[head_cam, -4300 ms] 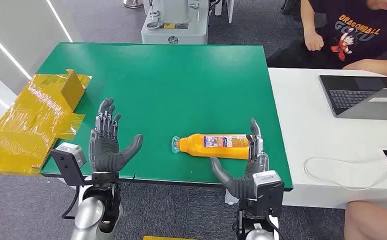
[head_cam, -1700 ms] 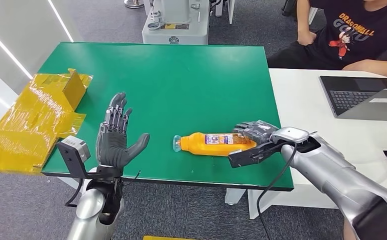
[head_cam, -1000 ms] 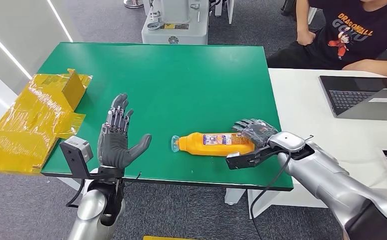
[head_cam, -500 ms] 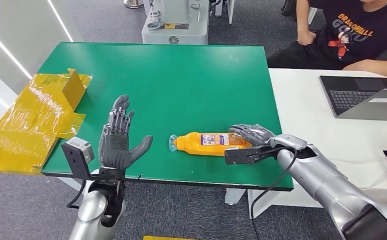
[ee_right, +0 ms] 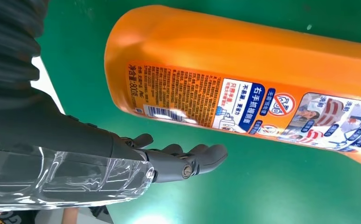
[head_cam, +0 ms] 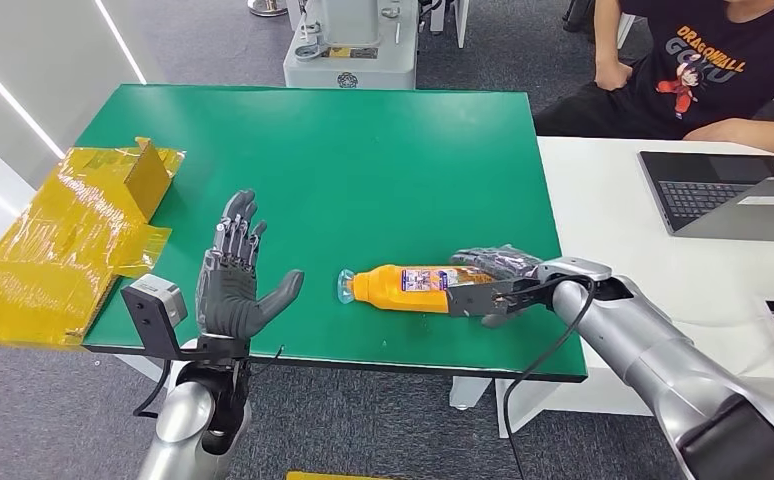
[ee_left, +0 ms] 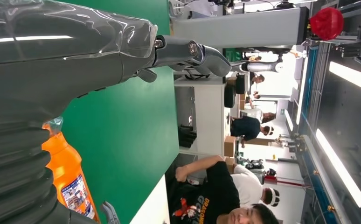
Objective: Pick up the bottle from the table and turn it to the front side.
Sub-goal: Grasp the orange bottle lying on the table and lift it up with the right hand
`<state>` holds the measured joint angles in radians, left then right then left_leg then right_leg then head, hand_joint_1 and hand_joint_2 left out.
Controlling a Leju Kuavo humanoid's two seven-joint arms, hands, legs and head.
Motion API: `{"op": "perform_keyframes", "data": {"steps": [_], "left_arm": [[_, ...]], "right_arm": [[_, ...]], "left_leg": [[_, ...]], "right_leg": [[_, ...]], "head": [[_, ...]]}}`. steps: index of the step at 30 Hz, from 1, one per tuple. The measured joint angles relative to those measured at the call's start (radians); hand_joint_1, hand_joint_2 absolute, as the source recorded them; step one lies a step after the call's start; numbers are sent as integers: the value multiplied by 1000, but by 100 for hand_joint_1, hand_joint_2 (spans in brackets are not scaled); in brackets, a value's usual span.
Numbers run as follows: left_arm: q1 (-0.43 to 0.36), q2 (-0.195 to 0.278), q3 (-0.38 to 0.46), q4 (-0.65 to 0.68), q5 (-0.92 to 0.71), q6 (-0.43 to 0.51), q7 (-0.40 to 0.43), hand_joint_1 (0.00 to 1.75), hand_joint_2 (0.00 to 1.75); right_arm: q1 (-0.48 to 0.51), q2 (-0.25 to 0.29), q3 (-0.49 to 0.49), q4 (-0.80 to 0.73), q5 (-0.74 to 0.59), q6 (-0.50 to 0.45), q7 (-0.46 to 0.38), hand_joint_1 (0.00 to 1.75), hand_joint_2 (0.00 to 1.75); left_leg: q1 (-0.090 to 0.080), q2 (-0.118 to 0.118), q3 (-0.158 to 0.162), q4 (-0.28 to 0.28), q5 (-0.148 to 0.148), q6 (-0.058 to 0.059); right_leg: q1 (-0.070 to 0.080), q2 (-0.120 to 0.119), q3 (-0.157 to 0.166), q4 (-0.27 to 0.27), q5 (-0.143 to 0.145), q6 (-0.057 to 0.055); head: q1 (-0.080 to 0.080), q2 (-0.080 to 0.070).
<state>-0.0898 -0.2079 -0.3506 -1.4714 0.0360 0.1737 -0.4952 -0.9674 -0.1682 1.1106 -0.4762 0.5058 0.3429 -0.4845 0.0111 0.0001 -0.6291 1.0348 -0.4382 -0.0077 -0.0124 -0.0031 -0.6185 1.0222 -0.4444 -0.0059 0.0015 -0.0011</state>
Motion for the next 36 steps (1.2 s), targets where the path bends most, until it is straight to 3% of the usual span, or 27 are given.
{"op": "perform_keyframes", "data": {"steps": [15, 26, 36], "left_arm": [[3, 2, 0, 0, 5, 9, 0, 0, 175], [4, 2, 0, 0, -3, 0, 0, 0, 175], [-1, 0, 0, 1, -1, 1, 2, 0, 175]], "right_arm": [[-3, 35, 1, 42, 29, -25, 9, 0, 175], [54, 47, -1, 54, 25, -181, -6, 0, 175], [59, 124, -19, 57, 27, -208, 21, 0, 175]], "left_leg": [[0, 0, 0, 0, 0, 0], [0, 0, 0, 0, 0, 0], [0, 1, 1, 0, 0, 0]], "right_leg": [[0, 0, 0, 0, 0, 0], [0, 0, 0, 0, 0, 0], [0, 1, 0, 0, 0, 0]], "head": [[0, 0], [0, 0], [0, 0]]}}
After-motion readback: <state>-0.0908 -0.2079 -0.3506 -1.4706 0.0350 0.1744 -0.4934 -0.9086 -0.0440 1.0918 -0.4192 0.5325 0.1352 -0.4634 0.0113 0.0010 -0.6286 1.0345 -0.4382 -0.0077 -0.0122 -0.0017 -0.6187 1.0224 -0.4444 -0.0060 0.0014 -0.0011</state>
